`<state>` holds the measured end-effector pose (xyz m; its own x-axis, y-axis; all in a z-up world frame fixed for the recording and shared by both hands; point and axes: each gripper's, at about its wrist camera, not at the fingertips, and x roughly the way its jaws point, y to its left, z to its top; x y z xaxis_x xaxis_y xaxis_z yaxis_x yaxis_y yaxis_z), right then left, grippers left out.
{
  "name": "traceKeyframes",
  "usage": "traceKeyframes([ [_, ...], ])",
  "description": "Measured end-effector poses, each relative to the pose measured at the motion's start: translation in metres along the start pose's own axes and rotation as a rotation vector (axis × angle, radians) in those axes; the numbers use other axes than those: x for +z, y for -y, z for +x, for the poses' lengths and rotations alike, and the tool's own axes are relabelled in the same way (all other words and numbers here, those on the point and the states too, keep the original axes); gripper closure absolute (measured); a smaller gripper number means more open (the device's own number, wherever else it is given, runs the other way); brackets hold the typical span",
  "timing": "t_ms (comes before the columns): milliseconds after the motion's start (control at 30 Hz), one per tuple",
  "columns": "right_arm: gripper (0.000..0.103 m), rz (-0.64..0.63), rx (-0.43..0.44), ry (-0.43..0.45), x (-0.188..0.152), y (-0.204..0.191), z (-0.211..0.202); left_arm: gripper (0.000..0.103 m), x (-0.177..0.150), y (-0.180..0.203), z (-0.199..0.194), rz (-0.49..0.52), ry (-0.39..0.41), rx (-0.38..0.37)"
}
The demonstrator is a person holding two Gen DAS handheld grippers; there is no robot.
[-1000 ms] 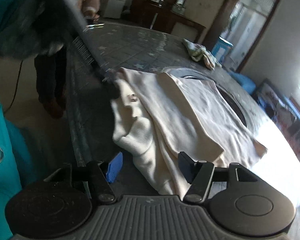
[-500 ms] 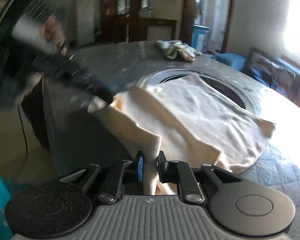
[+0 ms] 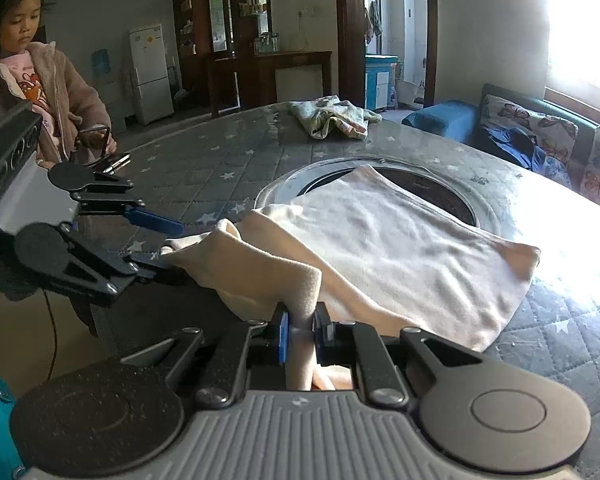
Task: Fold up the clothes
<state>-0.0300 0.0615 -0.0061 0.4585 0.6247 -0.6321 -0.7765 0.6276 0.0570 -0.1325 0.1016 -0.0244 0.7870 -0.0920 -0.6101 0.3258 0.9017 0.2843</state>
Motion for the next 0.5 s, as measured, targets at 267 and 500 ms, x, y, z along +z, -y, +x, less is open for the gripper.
traceKeyframes([
  [267,0.094,-0.021,0.004,0.038,-0.004,-0.007,-0.013,0.098,0.003,0.003,-0.014,0.02,0.058,-0.018],
  [500,0.094,-0.047,0.045,0.086,-0.007,-0.019,-0.054,0.098,0.005,0.006,-0.062,-0.058,0.112,-0.064],
])
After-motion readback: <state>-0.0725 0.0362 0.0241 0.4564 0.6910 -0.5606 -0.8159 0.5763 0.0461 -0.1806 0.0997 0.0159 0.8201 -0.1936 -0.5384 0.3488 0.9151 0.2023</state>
